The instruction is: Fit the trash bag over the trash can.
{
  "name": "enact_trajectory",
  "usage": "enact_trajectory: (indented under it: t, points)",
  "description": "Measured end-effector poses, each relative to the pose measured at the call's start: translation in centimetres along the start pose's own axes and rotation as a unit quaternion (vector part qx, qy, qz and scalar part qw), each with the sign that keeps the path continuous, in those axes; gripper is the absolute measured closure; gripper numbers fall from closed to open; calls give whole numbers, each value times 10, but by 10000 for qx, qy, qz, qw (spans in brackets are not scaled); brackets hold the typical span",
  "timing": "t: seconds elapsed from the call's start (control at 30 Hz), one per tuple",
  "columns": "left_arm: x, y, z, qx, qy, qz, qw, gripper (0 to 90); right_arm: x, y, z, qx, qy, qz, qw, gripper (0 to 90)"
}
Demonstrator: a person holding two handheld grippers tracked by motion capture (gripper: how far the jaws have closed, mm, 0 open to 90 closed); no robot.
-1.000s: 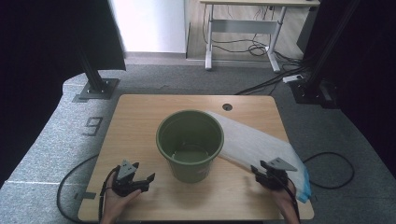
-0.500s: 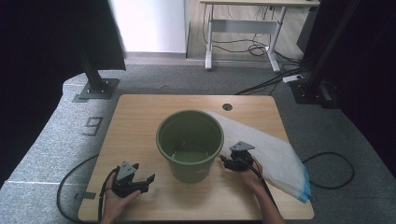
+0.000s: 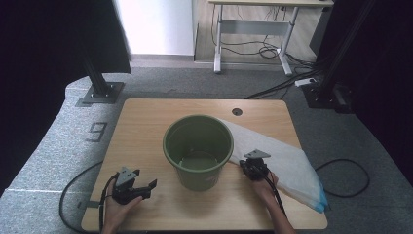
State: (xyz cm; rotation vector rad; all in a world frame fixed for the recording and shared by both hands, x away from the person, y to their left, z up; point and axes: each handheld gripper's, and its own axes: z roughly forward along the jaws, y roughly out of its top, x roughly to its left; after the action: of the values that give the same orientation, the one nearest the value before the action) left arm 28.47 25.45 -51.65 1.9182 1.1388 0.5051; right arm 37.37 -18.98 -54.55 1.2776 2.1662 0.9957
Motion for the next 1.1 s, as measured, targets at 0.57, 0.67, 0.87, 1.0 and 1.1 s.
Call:
enact_trajectory:
  t: [0.57, 0.67, 0.87, 1.0, 1.1]
  points:
    - [-6, 4, 3, -59, -171, -35, 9998, 179, 22, -46, -63, 369, -212, -159, 9990, 874]
    - [-7, 5, 4, -42, -183, -24, 9998, 180, 24, -43, -65, 329, -10, -262, 9991, 715]
    - [-10, 5, 9, 52, -177, 42, 9998, 181, 26, -18, -67, -70, 417, -679, 9968, 413]
    - [-14, 5, 12, 95, -172, 80, 9998, 181, 24, 2, -54, -186, 444, -757, 9960, 343]
    - [-16, 5, 14, 164, -137, 117, 9997, 182, 22, 9, -41, -195, 575, -647, 9961, 325]
